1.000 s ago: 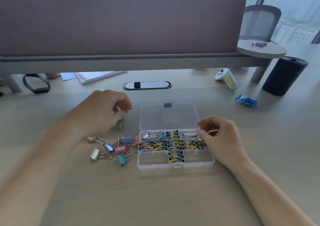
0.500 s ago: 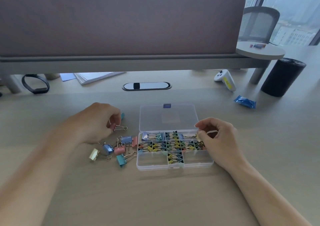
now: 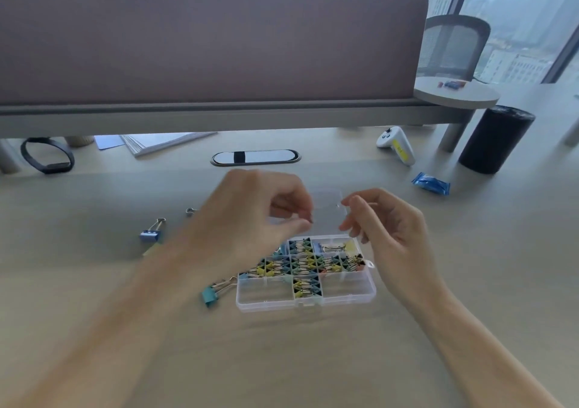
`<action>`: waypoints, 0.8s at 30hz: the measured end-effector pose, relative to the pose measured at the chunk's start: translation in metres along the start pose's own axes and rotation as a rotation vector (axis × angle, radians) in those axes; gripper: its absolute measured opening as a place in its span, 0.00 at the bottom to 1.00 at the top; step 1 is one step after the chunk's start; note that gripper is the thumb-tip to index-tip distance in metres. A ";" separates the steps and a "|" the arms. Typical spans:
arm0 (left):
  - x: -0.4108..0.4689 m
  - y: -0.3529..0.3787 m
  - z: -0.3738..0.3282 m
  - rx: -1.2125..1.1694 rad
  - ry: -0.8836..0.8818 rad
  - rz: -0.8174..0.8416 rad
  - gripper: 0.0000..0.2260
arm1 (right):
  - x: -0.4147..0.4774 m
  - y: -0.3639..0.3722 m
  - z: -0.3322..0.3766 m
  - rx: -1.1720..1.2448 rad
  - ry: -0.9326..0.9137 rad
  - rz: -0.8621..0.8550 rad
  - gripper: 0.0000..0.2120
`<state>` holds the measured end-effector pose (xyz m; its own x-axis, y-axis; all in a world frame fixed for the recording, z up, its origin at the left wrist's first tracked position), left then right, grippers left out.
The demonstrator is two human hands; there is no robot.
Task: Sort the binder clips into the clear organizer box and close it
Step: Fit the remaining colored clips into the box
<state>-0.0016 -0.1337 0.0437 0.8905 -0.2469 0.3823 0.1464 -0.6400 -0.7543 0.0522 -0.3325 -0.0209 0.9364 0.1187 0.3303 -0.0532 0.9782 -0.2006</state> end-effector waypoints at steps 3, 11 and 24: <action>0.006 0.028 0.006 0.002 0.024 0.004 0.06 | 0.001 0.002 -0.001 0.037 0.113 0.044 0.06; 0.024 0.057 0.014 0.064 0.024 0.115 0.04 | 0.009 -0.007 -0.023 -0.313 0.165 0.005 0.05; 0.034 0.060 0.012 0.248 -0.023 0.271 0.05 | 0.006 -0.009 -0.041 -0.409 0.150 -0.050 0.06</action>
<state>0.0424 -0.1714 0.0052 0.9204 -0.3648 0.1408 0.0013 -0.3573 -0.9340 0.0726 -0.3477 -0.0548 0.9760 0.0175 0.2172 0.1068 0.8304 -0.5468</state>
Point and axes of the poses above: each hand's wrist, its own x-axis towards the middle knuckle, its own y-axis out of the palm, z = x × y, the point moved 2 cm from there along x, towards the middle knuckle, and after that the axes turned 6 degrees about y, right-handed, at the moved point
